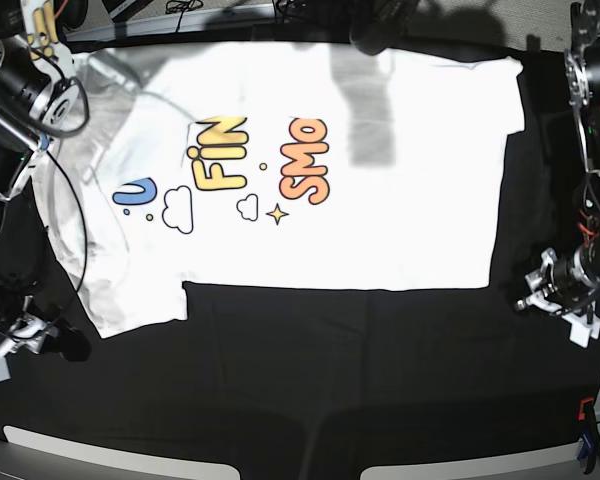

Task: Layout the t-shirt on the table in an organized manner, then fold the t-shirt properly
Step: 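Lower both grippers beside the hem corners of the shirt, then grasp the hem corner nearest the left gripper with the left gripper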

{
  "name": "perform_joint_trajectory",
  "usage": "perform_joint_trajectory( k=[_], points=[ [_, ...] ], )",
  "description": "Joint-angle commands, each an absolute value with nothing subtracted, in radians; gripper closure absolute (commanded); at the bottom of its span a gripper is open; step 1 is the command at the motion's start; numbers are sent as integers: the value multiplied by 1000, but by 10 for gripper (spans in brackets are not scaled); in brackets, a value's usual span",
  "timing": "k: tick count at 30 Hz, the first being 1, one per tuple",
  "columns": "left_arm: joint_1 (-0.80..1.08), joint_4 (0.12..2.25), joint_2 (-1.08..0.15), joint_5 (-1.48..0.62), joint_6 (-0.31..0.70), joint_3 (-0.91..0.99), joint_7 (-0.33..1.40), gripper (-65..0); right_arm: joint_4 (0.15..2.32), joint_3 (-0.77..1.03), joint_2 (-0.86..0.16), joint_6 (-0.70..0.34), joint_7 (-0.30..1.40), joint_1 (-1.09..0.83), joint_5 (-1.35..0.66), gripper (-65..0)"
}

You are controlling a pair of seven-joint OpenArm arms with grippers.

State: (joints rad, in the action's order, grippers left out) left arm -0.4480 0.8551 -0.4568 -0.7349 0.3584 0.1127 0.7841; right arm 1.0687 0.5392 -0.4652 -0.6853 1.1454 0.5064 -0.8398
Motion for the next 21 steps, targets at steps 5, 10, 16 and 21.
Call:
perform_joint_trajectory(
  k=[5,10,16,21],
  points=[
    [-445,870,-425,-751,368,118,754,-157,1086,534,-482,-698,1124,534,-867,-286],
    [-432,870,-405,-690,367,118,727,-157,1086,514,-482,-698,1124,534,-862,-286],
    [-418,870,-401,-618,366,118,701,-157,1086,501,-482,-698,1124,534,-845,-286],
    [-383,869,-377,-622,367,118,694,-157,1086,501,-482,-698,1124,534,-846,-286]
  ],
)
